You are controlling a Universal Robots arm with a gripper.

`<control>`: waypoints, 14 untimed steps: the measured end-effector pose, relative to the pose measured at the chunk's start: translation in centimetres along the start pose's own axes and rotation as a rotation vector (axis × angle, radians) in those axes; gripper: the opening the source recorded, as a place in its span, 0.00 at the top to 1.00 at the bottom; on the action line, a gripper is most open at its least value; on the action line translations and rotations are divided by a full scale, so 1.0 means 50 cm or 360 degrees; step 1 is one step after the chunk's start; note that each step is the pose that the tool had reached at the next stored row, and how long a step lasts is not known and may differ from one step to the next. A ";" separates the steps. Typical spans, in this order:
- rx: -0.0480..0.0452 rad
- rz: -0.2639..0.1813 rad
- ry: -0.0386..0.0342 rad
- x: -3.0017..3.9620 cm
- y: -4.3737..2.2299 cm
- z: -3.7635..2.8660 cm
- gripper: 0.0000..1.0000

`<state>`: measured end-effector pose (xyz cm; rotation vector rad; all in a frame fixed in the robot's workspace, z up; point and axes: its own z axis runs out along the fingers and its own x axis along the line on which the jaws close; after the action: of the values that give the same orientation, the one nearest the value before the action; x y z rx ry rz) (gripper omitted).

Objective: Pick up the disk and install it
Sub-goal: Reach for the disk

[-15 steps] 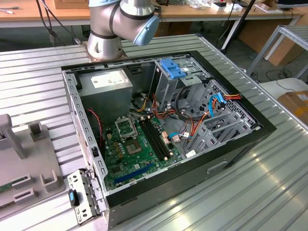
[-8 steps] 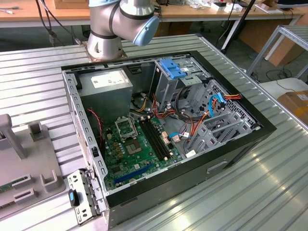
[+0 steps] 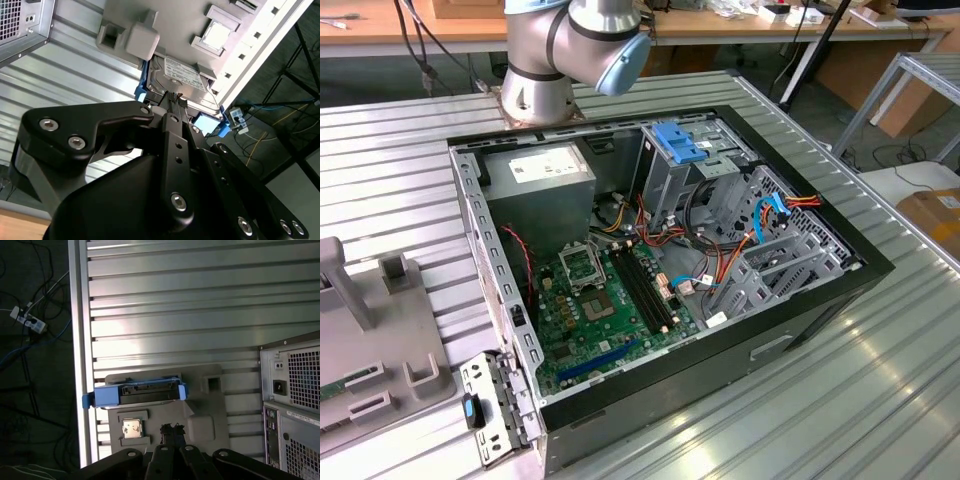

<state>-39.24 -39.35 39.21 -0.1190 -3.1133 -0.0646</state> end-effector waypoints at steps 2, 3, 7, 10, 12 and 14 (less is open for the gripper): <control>0.0000 0.0000 0.0000 0.007 0.000 0.001 0.89; 0.0000 0.0000 0.0000 0.016 -0.001 0.002 0.89; 0.0000 0.0000 0.0000 0.037 -0.003 0.003 0.89; 0.0000 0.0000 0.0000 0.049 -0.004 0.003 0.89; 0.0000 0.0000 0.0000 0.052 -0.004 0.003 0.89; 0.0000 0.0000 0.0000 0.054 -0.004 0.003 0.89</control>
<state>-41.94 -39.35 39.11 -0.1191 -3.1133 -0.0645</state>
